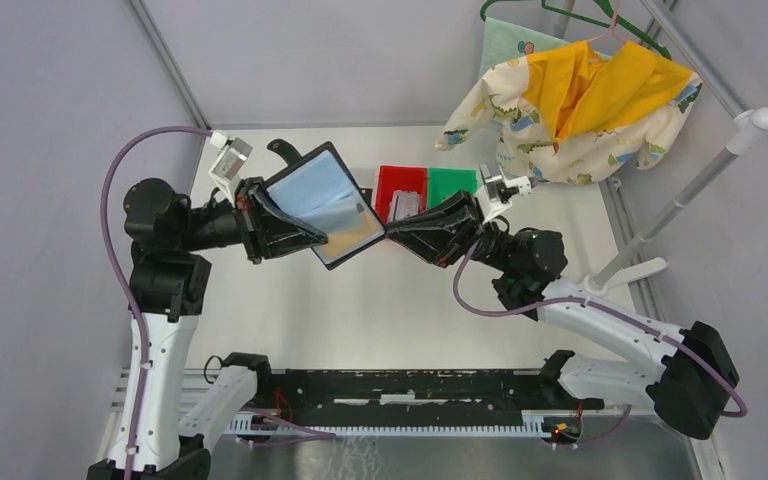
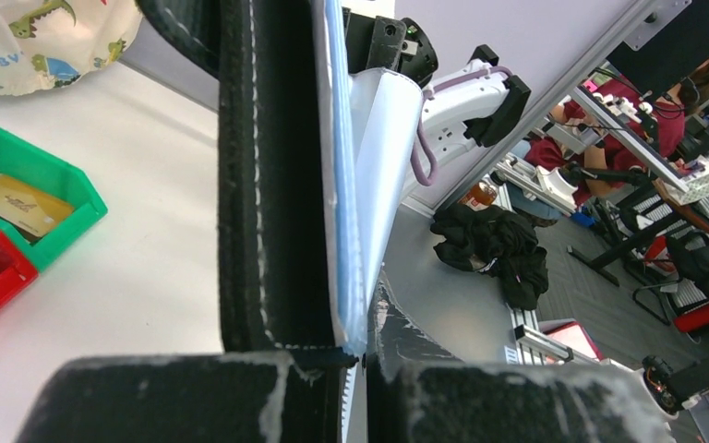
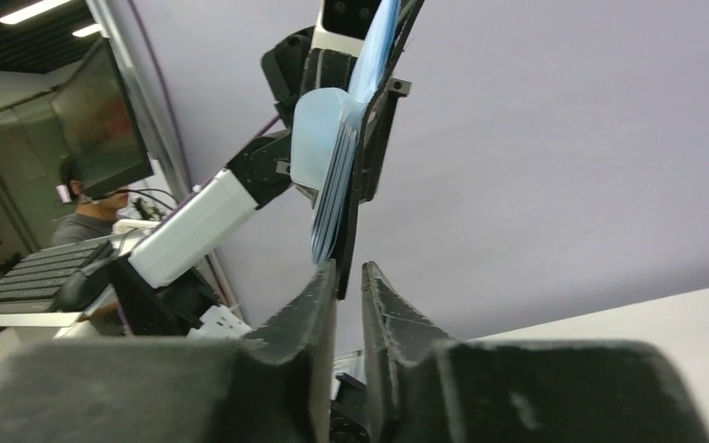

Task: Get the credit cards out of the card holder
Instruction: Remove the credit card from the card holder.

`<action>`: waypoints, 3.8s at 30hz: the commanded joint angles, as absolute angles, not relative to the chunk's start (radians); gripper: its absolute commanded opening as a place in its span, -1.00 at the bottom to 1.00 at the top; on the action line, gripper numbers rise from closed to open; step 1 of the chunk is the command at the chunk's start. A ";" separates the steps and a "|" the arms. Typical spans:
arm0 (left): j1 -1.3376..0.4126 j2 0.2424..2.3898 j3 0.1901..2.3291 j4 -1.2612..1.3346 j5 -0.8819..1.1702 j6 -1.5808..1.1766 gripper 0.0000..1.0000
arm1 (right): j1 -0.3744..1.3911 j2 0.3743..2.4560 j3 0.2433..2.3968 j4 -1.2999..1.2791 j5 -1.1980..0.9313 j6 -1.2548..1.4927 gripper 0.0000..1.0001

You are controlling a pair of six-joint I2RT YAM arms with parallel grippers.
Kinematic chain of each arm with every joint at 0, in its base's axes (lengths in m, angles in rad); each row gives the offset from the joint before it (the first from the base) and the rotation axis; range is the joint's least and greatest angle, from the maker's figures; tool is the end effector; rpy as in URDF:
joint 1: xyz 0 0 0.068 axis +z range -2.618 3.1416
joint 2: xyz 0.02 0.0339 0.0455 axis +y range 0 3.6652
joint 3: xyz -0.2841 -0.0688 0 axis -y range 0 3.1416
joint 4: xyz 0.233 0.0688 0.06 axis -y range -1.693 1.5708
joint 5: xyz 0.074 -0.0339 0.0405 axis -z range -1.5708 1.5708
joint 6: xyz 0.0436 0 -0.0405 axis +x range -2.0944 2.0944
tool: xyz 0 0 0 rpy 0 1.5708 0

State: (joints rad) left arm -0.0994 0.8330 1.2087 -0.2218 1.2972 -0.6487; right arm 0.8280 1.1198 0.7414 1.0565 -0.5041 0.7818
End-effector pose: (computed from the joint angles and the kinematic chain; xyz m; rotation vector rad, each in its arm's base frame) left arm 0.1037 -0.0525 0.4782 0.7543 1.5630 -1.4715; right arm 0.1348 0.1779 0.4092 -0.5604 0.9862 1.6827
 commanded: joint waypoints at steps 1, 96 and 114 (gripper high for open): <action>-0.097 0.818 1.257 -0.185 1.327 -0.673 -0.96 | 0.824 1.119 0.746 1.191 -0.581 0.834 -0.47; -0.097 0.799 1.308 -0.348 1.354 -0.472 -0.67 | 0.901 1.350 1.033 1.191 -0.564 0.920 -0.34; -0.097 0.711 1.280 -0.687 1.011 0.261 0.99 | 0.922 1.245 1.201 0.281 -0.226 0.528 -1.00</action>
